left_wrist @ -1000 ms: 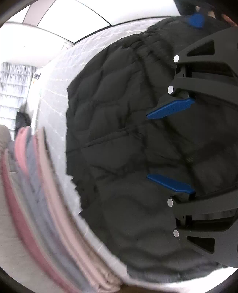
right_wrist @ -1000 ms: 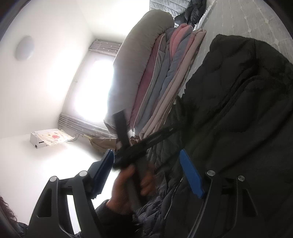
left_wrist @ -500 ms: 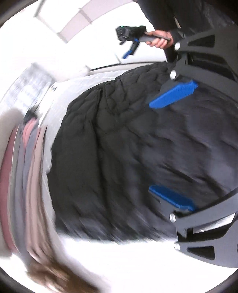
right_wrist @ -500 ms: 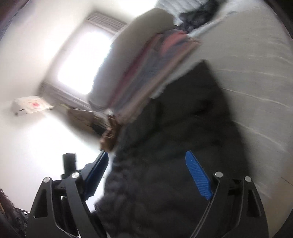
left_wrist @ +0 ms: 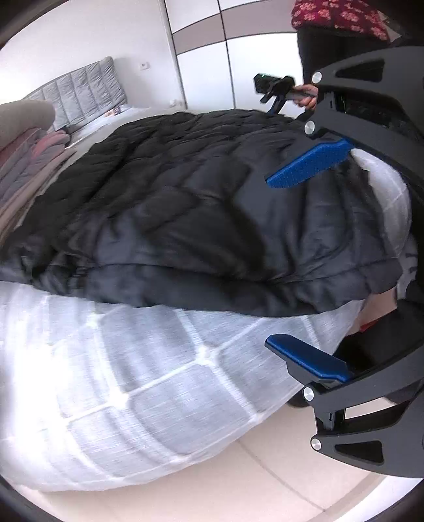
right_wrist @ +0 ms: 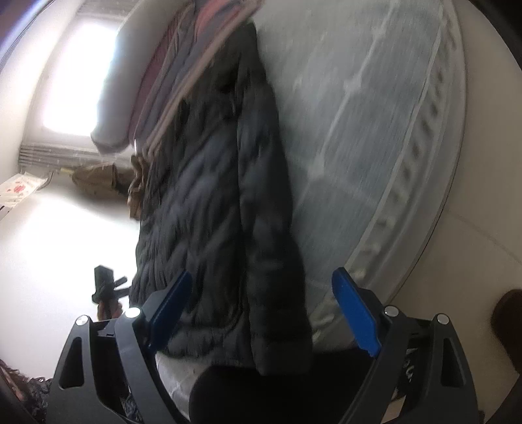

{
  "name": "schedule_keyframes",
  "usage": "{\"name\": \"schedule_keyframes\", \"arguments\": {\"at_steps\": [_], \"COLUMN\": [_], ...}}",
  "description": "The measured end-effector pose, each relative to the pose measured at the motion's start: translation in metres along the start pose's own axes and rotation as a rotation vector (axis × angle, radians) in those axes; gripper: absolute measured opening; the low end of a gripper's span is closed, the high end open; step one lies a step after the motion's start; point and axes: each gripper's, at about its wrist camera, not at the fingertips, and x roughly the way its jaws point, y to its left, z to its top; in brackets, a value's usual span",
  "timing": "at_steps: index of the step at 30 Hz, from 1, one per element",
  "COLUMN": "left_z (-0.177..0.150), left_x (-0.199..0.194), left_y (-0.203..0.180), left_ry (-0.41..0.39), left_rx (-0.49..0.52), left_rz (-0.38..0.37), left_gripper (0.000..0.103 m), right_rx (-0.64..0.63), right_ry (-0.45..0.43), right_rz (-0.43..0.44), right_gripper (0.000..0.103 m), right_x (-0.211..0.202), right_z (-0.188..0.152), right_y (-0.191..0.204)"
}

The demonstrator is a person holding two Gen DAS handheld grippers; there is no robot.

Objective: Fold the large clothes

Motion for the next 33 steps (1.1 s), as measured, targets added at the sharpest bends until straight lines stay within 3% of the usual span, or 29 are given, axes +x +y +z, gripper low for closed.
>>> {"name": "schedule_keyframes", "arguments": {"at_steps": [3, 9, 12, 15, 17, 18, 20, 22, 23, 26, 28, 31, 33], "left_z": [-0.009, -0.019, -0.017, -0.023, -0.024, -0.025, -0.027, -0.029, -0.030, -0.033, -0.036, -0.037, -0.041], "left_x": [0.008, -0.011, 0.000, 0.026, 0.029, 0.030, 0.032, 0.034, 0.033, 0.032, 0.030, 0.028, 0.025], "left_y": [-0.001, 0.017, 0.027, 0.026, 0.018, 0.014, 0.008, 0.003, 0.002, 0.000, -0.006, -0.026, -0.043], "left_ry": [0.040, -0.007, 0.040, 0.117, 0.122, 0.131, 0.129, 0.109, 0.091, 0.053, 0.049, 0.035, 0.007], "left_rx": [0.014, -0.025, -0.065, -0.092, -0.081, -0.084, -0.075, -0.086, -0.109, -0.156, -0.131, -0.078, -0.056], "left_rz": [0.021, 0.041, -0.001, -0.128, -0.145, -0.210, -0.205, -0.182, -0.175, -0.160, -0.146, -0.108, -0.101], "left_gripper": [0.087, 0.087, 0.087, 0.087, 0.088, 0.088, 0.088, 0.086, 0.083, 0.060, 0.026, 0.013, 0.011], "right_rx": [-0.010, -0.020, -0.011, -0.007, 0.001, -0.003, -0.018, -0.035, -0.035, -0.046, -0.057, -0.064, -0.067], "right_ry": [0.034, 0.080, 0.097, 0.128, 0.150, 0.154, 0.155, 0.146, 0.144, 0.132, 0.102, 0.058, 0.017], "right_rz": [0.022, 0.058, 0.112, 0.159, 0.172, 0.172, 0.175, 0.167, 0.167, 0.143, 0.143, 0.151, 0.164], "right_gripper": [0.085, 0.085, 0.085, 0.085, 0.085, 0.085, 0.084, 0.077, 0.059, 0.029, 0.024, 0.018, 0.016], "right_x": [0.007, 0.015, 0.018, 0.021, 0.026, 0.027, 0.029, 0.031, 0.033, 0.034, 0.033, 0.027, 0.018], "right_z": [-0.008, -0.007, -0.007, -0.010, -0.015, -0.016, -0.018, -0.020, -0.023, -0.029, -0.036, -0.040, -0.043], "right_y": [0.005, 0.009, 0.010, 0.014, 0.016, 0.017, 0.021, 0.026, 0.028, 0.032, 0.039, 0.050, 0.059]}}
